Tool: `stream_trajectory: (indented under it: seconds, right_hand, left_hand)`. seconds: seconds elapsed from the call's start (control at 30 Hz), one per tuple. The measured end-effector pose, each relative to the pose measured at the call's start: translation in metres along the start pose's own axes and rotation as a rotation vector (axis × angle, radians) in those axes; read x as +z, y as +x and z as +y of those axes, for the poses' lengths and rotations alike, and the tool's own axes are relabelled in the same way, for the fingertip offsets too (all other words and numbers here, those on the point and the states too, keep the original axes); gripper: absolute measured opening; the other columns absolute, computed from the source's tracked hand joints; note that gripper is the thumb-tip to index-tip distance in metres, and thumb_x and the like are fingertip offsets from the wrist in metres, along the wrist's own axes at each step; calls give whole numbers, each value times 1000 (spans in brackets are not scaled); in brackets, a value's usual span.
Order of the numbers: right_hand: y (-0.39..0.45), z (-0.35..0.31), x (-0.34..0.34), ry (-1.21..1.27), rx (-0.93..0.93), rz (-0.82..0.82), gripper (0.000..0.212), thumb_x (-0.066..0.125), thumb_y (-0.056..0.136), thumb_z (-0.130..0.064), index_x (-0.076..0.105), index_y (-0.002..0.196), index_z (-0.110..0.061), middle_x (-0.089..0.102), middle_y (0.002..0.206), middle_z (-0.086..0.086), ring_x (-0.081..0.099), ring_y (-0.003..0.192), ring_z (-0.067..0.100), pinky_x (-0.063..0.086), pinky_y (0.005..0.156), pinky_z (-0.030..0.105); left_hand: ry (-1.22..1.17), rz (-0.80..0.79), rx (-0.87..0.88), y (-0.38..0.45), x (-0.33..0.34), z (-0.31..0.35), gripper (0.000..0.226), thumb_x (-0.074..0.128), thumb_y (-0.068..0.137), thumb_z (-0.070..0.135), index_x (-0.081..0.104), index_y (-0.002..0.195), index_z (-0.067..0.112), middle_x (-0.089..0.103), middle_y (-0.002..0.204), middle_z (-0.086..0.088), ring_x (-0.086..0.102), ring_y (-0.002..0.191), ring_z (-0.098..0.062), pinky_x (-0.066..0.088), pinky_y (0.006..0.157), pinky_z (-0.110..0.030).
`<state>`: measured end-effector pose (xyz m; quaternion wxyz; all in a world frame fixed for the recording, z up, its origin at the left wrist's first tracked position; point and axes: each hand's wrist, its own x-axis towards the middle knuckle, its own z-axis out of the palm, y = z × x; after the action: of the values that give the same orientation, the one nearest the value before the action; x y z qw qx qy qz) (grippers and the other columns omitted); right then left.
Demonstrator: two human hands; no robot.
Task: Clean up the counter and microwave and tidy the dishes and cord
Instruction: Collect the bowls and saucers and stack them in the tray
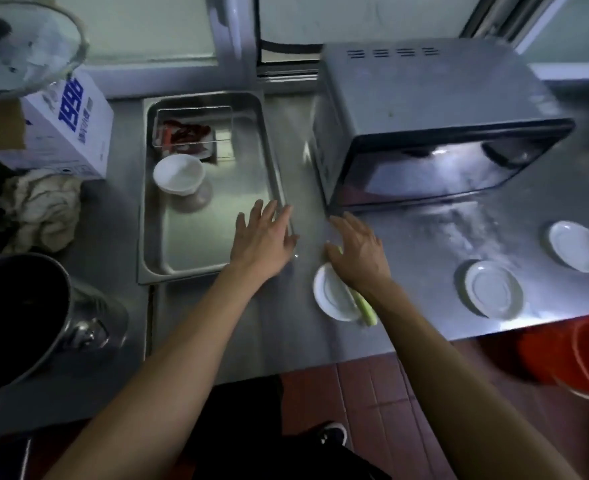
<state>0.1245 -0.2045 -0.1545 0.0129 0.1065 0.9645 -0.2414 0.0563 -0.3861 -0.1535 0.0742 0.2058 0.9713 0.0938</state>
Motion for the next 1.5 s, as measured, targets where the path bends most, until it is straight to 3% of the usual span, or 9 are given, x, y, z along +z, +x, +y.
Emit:
stream_trajectory:
  seconds: [0.17, 0.3, 0.47, 0.63, 0.87, 1.03, 1.17, 1.3, 1.5]
  right_hand:
    - [-72, 72, -45, -21, 91, 40, 56, 60, 92, -35, 47, 144, -17, 42, 153, 11, 39, 138, 34, 38, 107, 48]
    - [-128, 133, -81, -33, 167, 81, 58, 59, 95, -37, 41, 148, -24, 36, 157, 7, 35, 141, 32, 36, 110, 51]
    - [-180, 195, -117, -53, 277, 116, 60, 60, 94, -37, 40, 149, -22, 34, 158, 7, 32, 143, 32, 37, 108, 51]
    - [-216, 238, -138, -29, 395, 200, 57, 61, 90, -30, 44, 144, -22, 43, 150, 5, 41, 134, 34, 40, 99, 49]
    - [-227, 300, -162, -9, 560, 261, 51, 52, 91, -30, 45, 141, -29, 44, 148, -3, 37, 139, 26, 41, 98, 48]
    - [-223, 339, -187, -53, 628, 229, 53, 57, 89, -31, 47, 140, -24, 49, 136, -5, 42, 132, 26, 45, 93, 47]
    - [-212, 363, -210, -61, 676, 248, 59, 60, 90, -36, 44, 145, -22, 47, 141, -3, 39, 136, 27, 42, 99, 49]
    - [-206, 385, -226, -69, 693, 302, 57, 61, 90, -35, 47, 143, -20, 50, 138, -2, 44, 132, 29, 43, 101, 49]
    - [-209, 424, -245, -82, 758, 331, 55, 60, 92, -33, 46, 144, -22, 43, 151, 3, 37, 139, 29, 38, 105, 47]
  left_hand:
    - [72, 9, 156, -29, 10, 91, 66, 46, 96, 51, 30, 152, 20, 35, 157, -6, 28, 144, -29, 31, 112, -54]
    - [38, -6, 238, -50, 19, 170, 65, 45, 99, 49, 25, 155, 22, 26, 162, -4, 20, 149, -29, 26, 116, -54]
    - [48, 0, 392, -68, 25, 253, 65, 49, 98, 48, 31, 154, 20, 33, 159, -7, 25, 148, -30, 30, 114, -51]
    - [72, -52, 515, -64, 40, 321, 65, 48, 98, 48, 30, 154, 20, 32, 159, -7, 22, 149, -29, 29, 116, -48]
    - [19, -96, 666, -35, 65, 399, 58, 56, 94, 43, 44, 145, 19, 44, 150, -2, 35, 139, -27, 38, 107, -48]
    - [-31, -175, 691, 3, 86, 445, 59, 49, 97, 45, 37, 151, 23, 38, 156, -2, 28, 146, -25, 29, 115, -47]
    - [-22, -194, 737, 32, 88, 481, 60, 45, 99, 47, 31, 153, 24, 32, 159, -1, 23, 148, -26, 26, 116, -47]
    - [6, -180, 820, 50, 85, 518, 59, 45, 99, 47, 33, 151, 24, 35, 156, 0, 25, 146, -25, 29, 113, -46]
    - [34, -191, 921, 59, 94, 572, 57, 45, 99, 46, 35, 149, 23, 37, 153, 0, 28, 142, -21, 29, 111, -42]
